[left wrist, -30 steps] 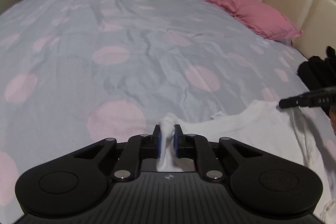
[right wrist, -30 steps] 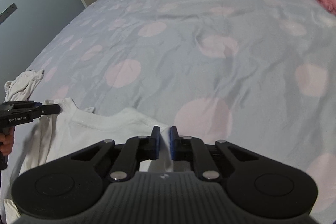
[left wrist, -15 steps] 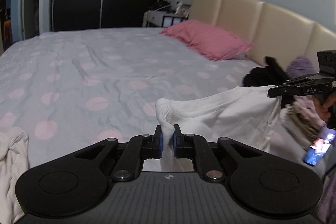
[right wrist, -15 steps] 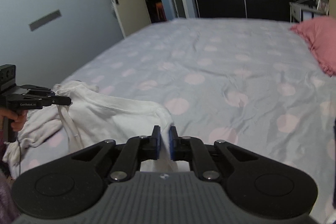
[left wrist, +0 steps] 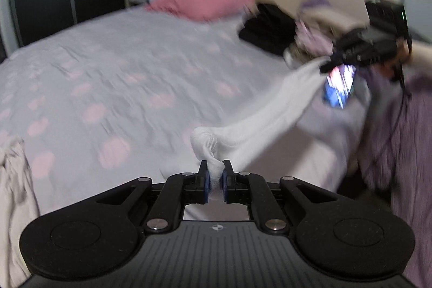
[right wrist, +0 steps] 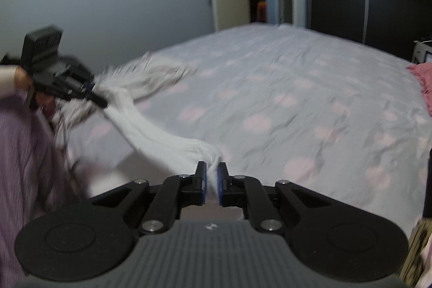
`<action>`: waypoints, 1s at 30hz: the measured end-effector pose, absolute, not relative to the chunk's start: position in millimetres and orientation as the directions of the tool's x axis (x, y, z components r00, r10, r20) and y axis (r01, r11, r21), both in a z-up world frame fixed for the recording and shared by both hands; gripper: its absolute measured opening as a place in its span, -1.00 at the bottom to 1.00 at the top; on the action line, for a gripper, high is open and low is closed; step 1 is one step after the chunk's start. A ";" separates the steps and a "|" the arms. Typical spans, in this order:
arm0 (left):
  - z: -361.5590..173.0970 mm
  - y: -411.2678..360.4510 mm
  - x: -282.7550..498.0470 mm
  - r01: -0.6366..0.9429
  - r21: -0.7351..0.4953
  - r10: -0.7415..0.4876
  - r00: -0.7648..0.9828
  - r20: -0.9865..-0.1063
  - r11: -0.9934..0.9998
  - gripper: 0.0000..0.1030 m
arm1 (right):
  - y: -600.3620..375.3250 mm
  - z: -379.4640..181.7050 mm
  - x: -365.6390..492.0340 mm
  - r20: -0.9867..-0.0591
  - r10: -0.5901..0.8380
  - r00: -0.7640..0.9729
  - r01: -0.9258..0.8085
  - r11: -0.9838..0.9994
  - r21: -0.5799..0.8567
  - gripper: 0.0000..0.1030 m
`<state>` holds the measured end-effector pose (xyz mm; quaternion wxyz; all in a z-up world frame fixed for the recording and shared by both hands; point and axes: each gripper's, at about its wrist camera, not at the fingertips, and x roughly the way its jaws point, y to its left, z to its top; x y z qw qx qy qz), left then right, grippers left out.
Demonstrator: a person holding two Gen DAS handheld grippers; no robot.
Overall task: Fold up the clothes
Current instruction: 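Grasp the white shirt's edge with the right tool while the left tool grasps it, then fold the held edge over the shirt and open both tools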
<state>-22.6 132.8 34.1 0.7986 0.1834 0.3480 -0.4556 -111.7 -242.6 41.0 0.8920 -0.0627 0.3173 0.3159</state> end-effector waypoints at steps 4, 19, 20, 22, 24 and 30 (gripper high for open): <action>4.0 119.8 -38.6 0.881 0.011 -0.551 0.305 -0.777 0.472 -0.87 | -229.2 6.1 -126.1 -0.681 0.491 0.544 -0.632 0.774 0.053 -0.81; -50.5 112.9 -69.0 0.906 0.144 -0.416 0.319 -0.852 0.399 -0.58 | -196.5 -54.6 -136.8 -0.787 0.386 0.481 -0.685 0.726 -0.063 -0.63; -48.7 113.7 -71.0 0.904 0.147 -0.420 0.324 -0.848 0.401 -0.51 | -195.5 -52.1 -138.5 -0.781 0.385 0.492 -0.686 0.724 -0.074 -0.37; -45.7 113.3 -75.6 0.903 0.170 -0.433 0.346 -0.832 0.396 -0.41 | -193.4 -46.7 -140.9 -0.765 0.392 0.511 -0.688 0.720 -0.091 -0.19; -44.3 110.2 -79.1 0.900 0.197 -0.445 0.370 -0.816 0.388 -0.15 | -190.8 -41.8 -139.3 -0.747 0.408 0.525 -0.688 0.720 -0.091 -0.19; -47.3 87.9 -80.4 0.902 0.246 -0.467 0.399 -0.789 0.354 -0.20 | -176.6 -47.7 -111.9 -0.764 0.374 0.526 -0.676 0.728 -0.109 -0.18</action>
